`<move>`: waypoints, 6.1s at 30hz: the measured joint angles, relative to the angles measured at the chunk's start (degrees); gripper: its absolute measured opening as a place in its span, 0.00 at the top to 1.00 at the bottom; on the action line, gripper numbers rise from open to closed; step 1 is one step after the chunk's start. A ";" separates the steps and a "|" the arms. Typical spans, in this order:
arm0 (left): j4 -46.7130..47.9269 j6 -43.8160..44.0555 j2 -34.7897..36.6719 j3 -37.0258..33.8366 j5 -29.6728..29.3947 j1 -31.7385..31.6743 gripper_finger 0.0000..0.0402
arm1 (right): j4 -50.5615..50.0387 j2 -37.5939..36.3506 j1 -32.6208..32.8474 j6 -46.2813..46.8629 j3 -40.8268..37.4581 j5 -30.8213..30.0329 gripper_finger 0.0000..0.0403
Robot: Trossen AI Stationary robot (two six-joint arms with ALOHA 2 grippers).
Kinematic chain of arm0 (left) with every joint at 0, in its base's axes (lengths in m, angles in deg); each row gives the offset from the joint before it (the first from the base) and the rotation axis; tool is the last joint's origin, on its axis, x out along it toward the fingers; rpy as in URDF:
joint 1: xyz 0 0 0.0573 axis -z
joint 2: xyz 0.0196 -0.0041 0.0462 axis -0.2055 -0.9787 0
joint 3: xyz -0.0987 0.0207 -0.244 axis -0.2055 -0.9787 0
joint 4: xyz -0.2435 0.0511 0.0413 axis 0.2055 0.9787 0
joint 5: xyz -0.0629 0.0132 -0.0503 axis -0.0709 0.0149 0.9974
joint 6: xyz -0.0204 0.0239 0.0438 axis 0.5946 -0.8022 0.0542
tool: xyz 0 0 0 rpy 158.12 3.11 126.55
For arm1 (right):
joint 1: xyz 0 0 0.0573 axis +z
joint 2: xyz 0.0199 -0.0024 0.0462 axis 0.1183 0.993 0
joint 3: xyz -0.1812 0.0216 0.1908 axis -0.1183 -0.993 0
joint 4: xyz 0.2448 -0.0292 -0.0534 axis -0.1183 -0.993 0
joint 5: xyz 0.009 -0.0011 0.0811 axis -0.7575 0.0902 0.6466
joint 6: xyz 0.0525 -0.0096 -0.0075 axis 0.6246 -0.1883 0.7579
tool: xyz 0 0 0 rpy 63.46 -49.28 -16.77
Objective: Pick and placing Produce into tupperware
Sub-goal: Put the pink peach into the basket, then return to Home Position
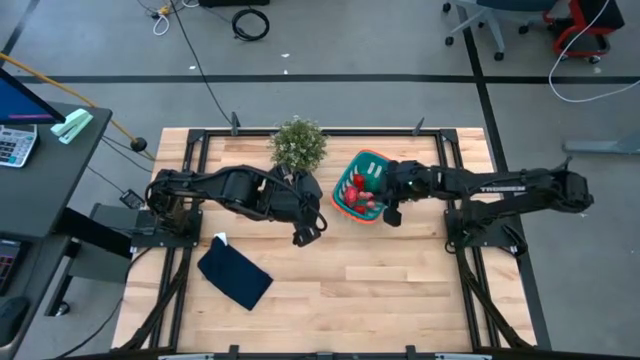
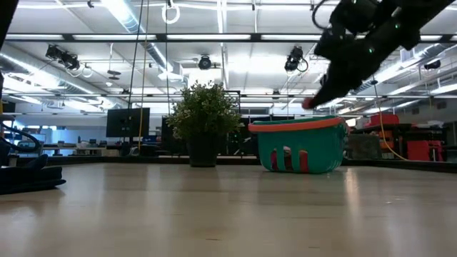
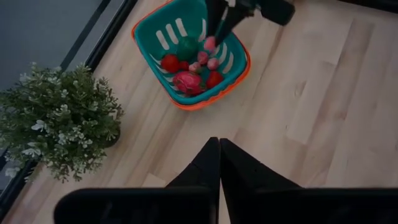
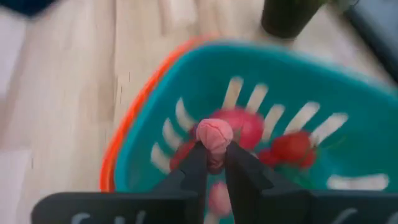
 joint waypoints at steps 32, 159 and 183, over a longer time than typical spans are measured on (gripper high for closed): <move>6.52 5.96 3.43 0.04 -10.50 -1.47 0.96 | -12.46 -4.25 -0.01 1.60 -0.06 -2.81 0.61; -113.80 -34.87 73.97 -110.36 3.30 10.84 0.91 | 26.93 -60.22 8.15 11.30 -31.73 4.67 0.61; -105.57 -17.18 70.14 -110.40 10.23 -3.71 0.92 | 26.71 -60.20 8.15 11.39 -31.70 4.72 0.61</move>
